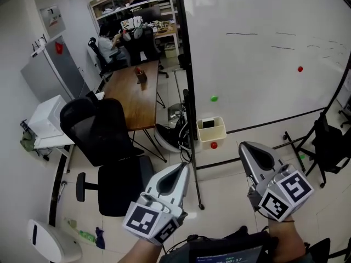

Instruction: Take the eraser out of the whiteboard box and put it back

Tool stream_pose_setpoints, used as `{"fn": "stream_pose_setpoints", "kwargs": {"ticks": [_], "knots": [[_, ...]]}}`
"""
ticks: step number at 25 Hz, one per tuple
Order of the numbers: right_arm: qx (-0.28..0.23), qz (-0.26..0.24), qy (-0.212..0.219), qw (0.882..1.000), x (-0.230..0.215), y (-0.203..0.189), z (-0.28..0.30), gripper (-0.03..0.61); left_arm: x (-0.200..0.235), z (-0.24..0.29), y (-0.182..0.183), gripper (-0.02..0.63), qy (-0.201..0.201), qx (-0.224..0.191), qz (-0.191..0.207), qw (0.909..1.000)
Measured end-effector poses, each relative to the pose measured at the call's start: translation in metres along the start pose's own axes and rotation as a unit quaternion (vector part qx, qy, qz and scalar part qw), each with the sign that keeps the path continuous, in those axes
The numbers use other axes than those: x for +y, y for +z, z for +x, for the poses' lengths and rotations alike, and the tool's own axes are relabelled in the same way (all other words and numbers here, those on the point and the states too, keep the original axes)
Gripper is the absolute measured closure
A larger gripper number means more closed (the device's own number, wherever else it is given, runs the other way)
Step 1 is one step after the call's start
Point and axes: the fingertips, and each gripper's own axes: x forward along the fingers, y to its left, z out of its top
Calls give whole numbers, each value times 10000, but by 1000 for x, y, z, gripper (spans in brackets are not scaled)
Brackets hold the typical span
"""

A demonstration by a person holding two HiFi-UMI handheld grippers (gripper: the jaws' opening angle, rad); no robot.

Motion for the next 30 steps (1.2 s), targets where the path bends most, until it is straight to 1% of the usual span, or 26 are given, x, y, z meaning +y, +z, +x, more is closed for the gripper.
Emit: {"fn": "stream_pose_setpoints", "kwargs": {"ticks": [4,7,10,14,17,19,22,24,27,30], "knots": [[-71,-47,43,10000,-20,10,-39,560,-43,14,5,591,-59,-102,83,9999],[-23,-108,149,9998,-45,20,-70,560,-78,34,3,591,41,-79,-25,10000],[-12,-211,239,9995,-76,30,-105,560,-118,58,0,591,107,-40,-4,9999],[38,-81,402,9992,-114,27,-146,560,-166,84,-9,591,302,-16,-56,9995],[76,-36,598,9982,-130,25,-169,560,-194,94,-14,591,419,3,-81,9991],[64,3,644,9979,-135,25,-180,560,-203,93,-16,591,476,52,-42,9988],[-41,-32,572,9983,-133,28,-192,560,-203,81,-19,591,503,137,31,9986],[-107,-27,448,9989,-126,28,-198,560,-198,67,-21,591,489,170,49,9986],[-172,86,242,9995,-110,26,-202,560,-185,43,-13,591,429,122,119,9989],[-161,42,174,9997,-91,23,-197,558,-173,26,-7,591,353,59,168,9992]]}}
